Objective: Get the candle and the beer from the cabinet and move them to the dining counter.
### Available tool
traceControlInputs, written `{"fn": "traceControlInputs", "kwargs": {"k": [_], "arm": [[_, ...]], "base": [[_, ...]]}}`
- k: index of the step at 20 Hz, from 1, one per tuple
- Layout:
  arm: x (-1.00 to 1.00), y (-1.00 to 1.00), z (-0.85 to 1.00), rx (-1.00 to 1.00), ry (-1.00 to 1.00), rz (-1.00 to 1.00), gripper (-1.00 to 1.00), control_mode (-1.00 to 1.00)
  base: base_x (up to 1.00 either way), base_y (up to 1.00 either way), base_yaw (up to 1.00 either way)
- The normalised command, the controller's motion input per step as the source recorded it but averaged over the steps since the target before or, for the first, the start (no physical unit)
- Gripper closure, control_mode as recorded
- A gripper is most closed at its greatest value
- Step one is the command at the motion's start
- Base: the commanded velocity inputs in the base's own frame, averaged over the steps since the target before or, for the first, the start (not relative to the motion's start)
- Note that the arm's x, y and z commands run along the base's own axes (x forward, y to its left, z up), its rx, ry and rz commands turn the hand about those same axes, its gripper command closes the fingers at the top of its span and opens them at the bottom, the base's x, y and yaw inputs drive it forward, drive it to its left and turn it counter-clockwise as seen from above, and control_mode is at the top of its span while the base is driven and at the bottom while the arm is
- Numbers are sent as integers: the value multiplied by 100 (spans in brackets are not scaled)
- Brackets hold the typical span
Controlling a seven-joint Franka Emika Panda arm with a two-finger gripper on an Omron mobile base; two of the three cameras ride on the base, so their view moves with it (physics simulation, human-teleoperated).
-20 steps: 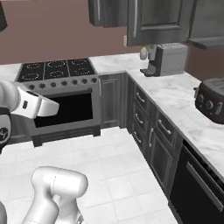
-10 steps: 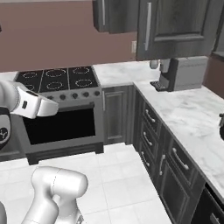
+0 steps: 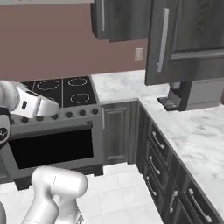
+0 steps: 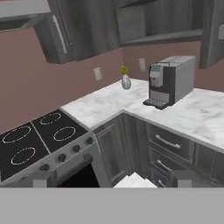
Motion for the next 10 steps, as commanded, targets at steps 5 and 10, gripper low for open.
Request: {"fn": "traceControlInputs", "kwargs": {"k": [5, 10], "arm": [[0, 0, 0, 0, 0, 0, -100, 100], [0, 0, 0, 0, 0, 0, -100, 100]], "base": [[99, 0, -6], [93, -8, -14]]}}
